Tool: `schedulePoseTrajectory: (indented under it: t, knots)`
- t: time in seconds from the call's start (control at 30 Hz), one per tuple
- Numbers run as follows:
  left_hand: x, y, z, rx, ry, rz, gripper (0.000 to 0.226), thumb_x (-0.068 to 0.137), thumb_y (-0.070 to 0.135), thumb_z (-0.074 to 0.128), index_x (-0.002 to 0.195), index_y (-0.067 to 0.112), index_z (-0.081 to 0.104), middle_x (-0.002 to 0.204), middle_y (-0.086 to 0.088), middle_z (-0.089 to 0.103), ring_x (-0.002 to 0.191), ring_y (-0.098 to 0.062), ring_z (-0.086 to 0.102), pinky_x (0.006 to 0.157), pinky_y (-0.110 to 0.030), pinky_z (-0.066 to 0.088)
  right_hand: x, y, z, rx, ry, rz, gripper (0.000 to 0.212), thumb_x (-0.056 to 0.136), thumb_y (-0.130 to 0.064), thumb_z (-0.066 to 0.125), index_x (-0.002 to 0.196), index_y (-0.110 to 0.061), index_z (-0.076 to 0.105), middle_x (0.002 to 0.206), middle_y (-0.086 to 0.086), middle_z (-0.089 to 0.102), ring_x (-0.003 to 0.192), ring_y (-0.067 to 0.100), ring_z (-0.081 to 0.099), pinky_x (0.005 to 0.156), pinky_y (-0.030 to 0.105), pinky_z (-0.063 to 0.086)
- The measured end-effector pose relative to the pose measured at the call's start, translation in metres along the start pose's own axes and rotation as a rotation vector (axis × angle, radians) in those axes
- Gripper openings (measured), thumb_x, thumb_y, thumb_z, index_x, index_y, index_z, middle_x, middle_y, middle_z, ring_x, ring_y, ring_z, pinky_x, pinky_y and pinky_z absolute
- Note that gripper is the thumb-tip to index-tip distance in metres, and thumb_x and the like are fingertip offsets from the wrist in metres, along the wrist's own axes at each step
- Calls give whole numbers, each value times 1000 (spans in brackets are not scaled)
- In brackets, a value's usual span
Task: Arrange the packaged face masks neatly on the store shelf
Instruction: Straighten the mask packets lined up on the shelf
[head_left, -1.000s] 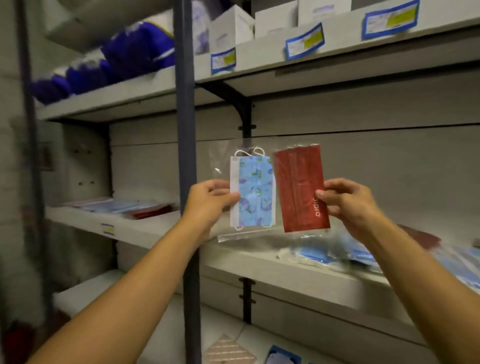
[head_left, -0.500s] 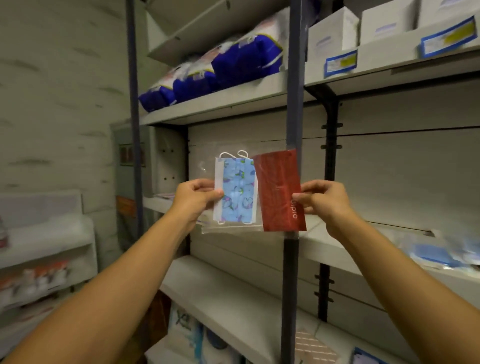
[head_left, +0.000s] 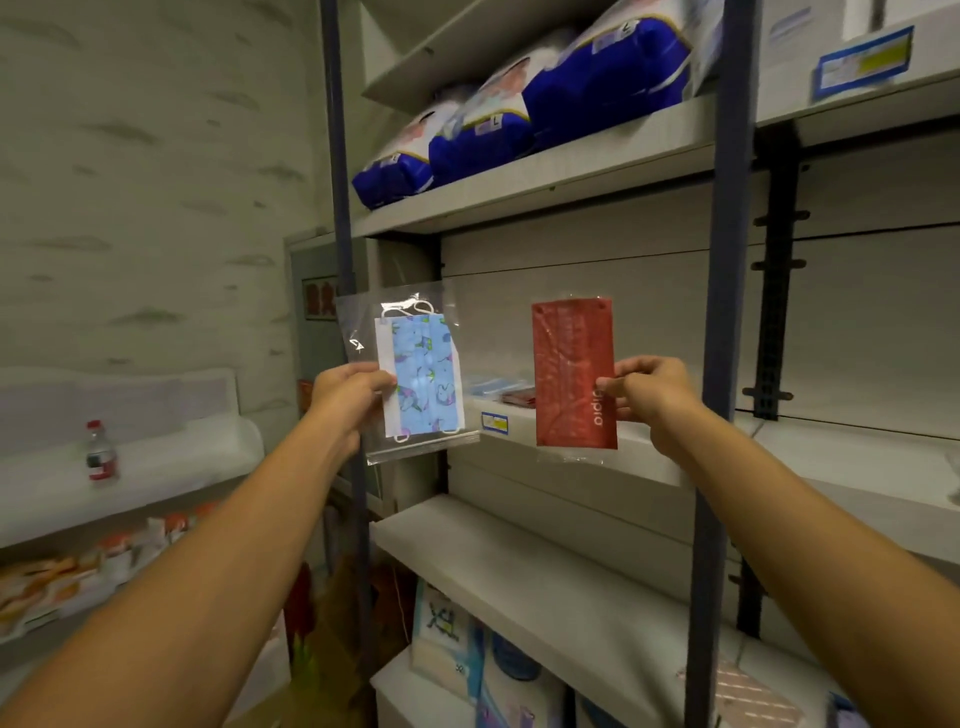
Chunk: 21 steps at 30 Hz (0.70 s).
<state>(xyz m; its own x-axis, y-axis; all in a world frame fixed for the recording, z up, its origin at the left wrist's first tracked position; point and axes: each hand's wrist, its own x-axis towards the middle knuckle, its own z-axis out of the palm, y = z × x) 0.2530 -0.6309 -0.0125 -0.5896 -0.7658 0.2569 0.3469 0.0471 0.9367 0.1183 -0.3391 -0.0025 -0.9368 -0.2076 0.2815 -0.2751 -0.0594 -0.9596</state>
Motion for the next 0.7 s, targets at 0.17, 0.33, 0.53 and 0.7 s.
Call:
schedulePoseTrajectory:
  t: [0.17,0.33,0.53,0.7]
  knots:
    - [32,-18,-16,28,15,-1,14,86,-3,67,92,9,68,92,-12,74,73,-22,74,60,-33,60,21,2,40,-4,-32,2,19,89,7,67,92,-9,58,93,12,68,71,19,65,56,28,52]
    - [78,-29,-22,70,-5,30,13,85,-3,70,92,9,70,96,-15,75,82,-26,74,72,-38,60,57,13,71,19,-16,-18,25,89,7,66,82,-14,53,85,7,65,65,16,61,55,28,50]
    - [153,-40,-13,104,-53,37,16,83,-3,71,94,8,72,98,-17,76,85,-29,75,82,-46,61,118,31,97,29,5,-11,26,92,4,65,81,-17,52,79,7,64,59,18,59,53,31,47]
    - [211,-43,10,103,-77,11,16,84,-3,71,96,7,71,96,-16,76,88,-32,75,83,-52,60,177,35,116,2,55,-6,24,93,-2,65,78,-17,54,83,7,65,66,20,60,58,32,47]
